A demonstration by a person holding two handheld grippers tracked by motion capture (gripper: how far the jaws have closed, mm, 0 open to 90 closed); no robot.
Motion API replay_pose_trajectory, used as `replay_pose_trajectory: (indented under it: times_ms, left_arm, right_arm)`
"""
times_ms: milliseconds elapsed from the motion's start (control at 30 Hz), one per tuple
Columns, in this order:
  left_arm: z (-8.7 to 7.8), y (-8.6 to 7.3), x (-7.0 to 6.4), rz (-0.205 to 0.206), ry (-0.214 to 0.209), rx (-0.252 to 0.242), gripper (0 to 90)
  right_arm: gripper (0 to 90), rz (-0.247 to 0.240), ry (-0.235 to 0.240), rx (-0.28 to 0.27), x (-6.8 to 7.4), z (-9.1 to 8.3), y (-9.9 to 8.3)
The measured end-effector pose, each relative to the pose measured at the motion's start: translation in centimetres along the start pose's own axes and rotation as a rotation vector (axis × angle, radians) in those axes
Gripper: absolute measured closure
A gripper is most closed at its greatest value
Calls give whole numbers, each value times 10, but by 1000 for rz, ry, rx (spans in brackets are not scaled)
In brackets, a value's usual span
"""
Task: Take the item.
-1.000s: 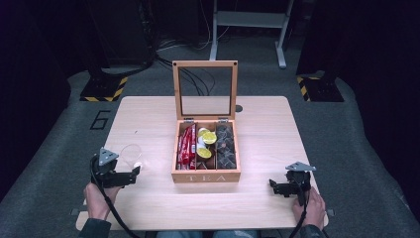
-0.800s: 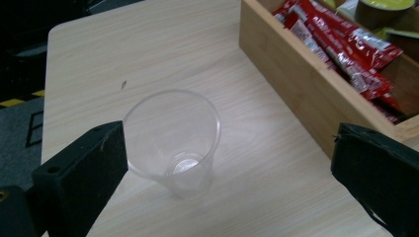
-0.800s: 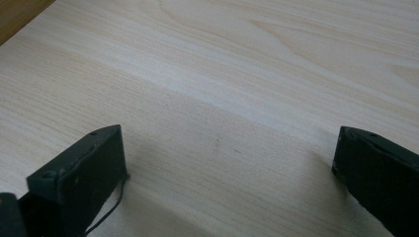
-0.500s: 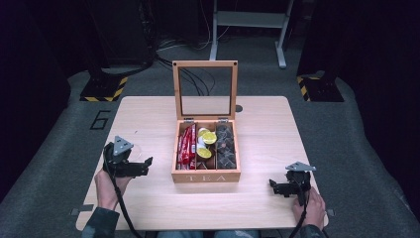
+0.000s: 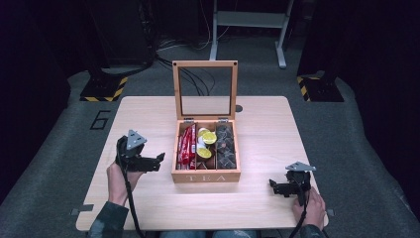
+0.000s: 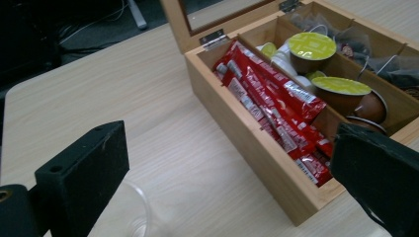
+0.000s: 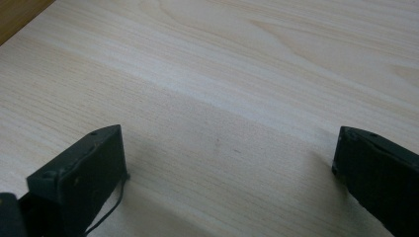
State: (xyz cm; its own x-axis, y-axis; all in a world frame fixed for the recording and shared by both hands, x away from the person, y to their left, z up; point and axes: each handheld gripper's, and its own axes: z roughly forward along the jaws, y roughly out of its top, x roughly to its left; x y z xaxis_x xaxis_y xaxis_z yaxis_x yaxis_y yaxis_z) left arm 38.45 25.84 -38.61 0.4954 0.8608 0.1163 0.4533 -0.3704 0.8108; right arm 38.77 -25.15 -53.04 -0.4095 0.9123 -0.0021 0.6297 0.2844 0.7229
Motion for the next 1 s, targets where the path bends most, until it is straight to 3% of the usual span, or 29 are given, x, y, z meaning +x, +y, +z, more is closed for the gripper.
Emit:
replay_pose_trajectory:
  times_ms: [1000]
  left_arm:
    - [56,36,-75,115,-196,53,14]
  right_arm:
    - [0,0,0,0,0,0,0]
